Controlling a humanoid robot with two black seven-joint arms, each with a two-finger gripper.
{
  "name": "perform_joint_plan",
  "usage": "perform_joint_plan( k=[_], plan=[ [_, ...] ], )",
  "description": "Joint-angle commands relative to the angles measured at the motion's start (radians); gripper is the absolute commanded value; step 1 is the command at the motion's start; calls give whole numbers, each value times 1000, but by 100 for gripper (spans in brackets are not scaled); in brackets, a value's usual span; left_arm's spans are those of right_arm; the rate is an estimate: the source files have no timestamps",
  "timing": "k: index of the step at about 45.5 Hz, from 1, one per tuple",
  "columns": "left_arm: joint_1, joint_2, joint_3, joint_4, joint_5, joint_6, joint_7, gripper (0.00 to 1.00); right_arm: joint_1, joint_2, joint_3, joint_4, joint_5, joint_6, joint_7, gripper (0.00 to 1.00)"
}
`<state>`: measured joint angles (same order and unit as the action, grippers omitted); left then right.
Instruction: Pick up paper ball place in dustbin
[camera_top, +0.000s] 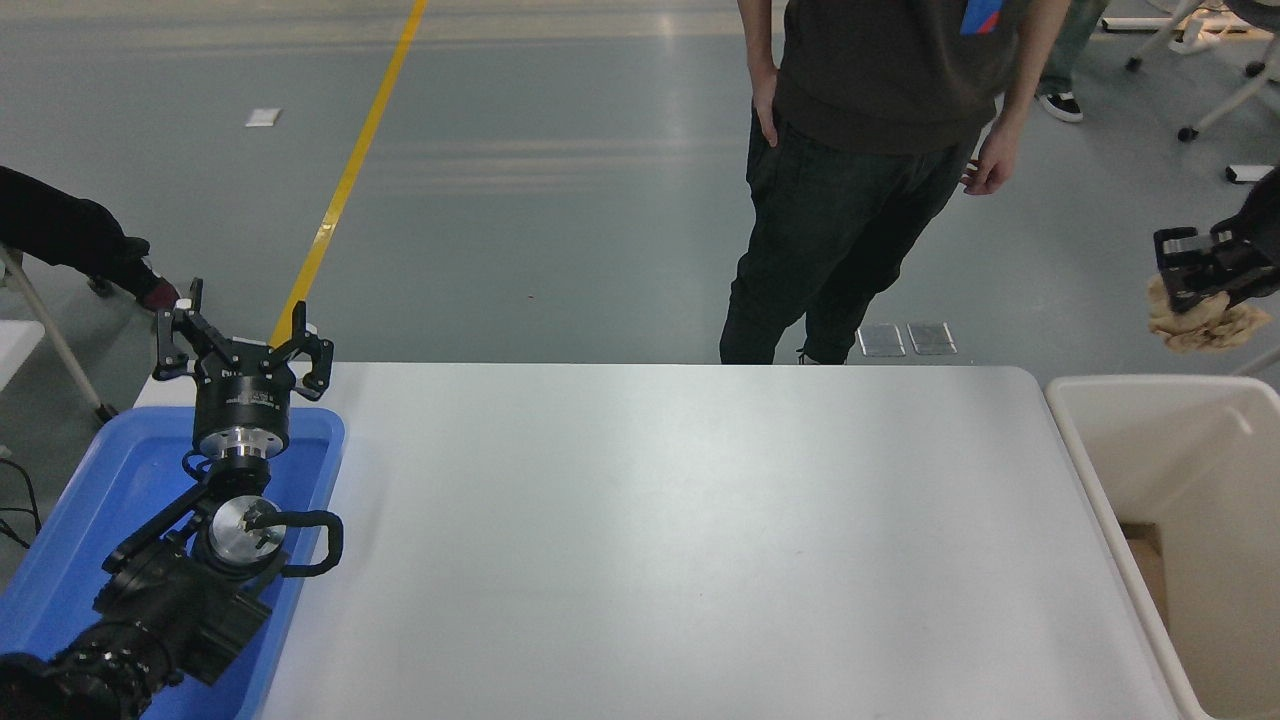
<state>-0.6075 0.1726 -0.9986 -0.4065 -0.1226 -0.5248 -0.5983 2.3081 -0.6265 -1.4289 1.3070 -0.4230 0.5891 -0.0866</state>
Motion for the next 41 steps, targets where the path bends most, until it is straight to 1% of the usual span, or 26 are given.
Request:
perform_joint_plan(
  k=[1,6,15,19,20,24,28,33,41],
  plan=[
    [0,-1,0,0,0,0,-2,99,-119,-215,-22,-153,-197,-6,44,0],
    [0,1,0,0,0,0,-2,99,-171,-265,13,-206,-217,-37,54,0],
    [0,-1,0,0,0,0,-2,99,-311,-297,126,-265,-220,-83,53,0],
    [0,-1,0,0,0,0,-2,99,-442,-291,203,-317,-217,-144,51,0],
    [0,-1,0,0,0,0,-2,99,-520,-288,247,-349,-209,-185,48,0],
    [0,-1,0,0,0,0,-2,99,-697,-279,346,-434,-203,-261,44,0],
    [0,-1,0,0,0,0,-2,99,-905,-222,465,-541,-198,-327,42,0],
    [0,-1,0,0,0,0,-2,99,-1172,-139,629,-698,-149,-399,41,0],
    [0,-1,0,0,0,0,-2,99,-1483,49,803,-974,-53,-456,42,0]
  ],
)
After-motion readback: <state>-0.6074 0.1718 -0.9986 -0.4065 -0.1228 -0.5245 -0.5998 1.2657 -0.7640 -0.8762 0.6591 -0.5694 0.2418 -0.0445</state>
